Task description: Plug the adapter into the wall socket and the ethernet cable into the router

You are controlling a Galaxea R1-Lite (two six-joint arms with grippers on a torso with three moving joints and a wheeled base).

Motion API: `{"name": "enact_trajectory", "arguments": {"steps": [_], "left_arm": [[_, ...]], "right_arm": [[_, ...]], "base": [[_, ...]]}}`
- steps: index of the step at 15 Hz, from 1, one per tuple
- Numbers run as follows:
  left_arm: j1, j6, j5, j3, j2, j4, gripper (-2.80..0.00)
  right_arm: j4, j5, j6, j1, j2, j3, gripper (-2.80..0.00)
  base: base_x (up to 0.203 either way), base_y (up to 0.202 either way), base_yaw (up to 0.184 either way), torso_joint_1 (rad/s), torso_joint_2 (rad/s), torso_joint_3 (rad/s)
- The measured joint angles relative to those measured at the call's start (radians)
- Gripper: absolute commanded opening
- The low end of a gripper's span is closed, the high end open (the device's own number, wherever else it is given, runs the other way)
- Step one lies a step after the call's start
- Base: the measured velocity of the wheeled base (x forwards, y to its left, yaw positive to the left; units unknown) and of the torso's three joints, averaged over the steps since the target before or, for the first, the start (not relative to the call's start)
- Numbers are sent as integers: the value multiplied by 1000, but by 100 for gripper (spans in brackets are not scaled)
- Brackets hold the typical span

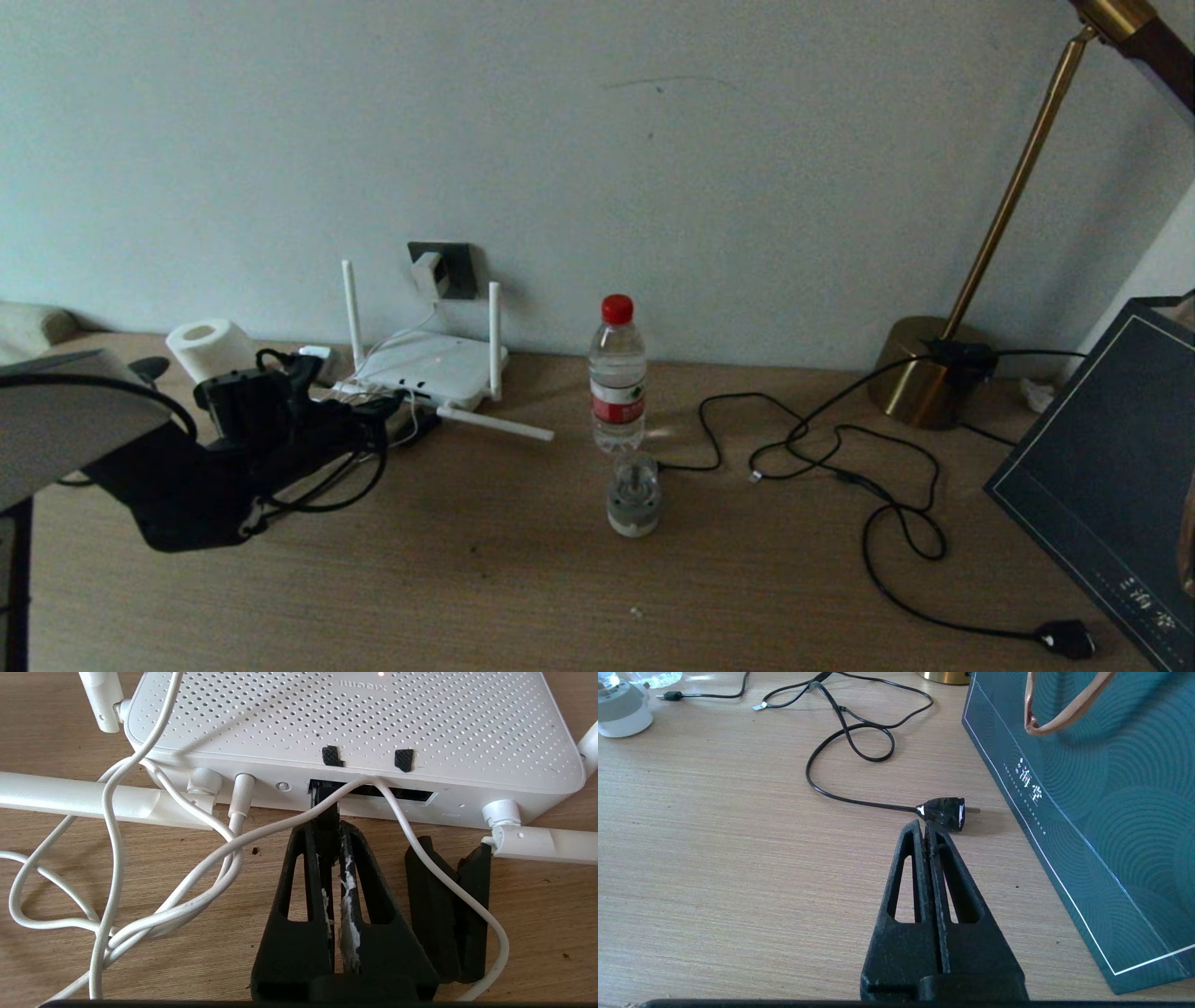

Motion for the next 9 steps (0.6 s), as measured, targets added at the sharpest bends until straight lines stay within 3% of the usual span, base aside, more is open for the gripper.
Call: {"name": "enact_trajectory", "arguments": {"steps": [9], "left_arm": [[0, 0, -3, -35, 13, 24, -280]], "right_arm": [[0, 0, 0, 0, 0, 0, -280]], "base": [[0, 0, 0, 0, 0, 0]]}}
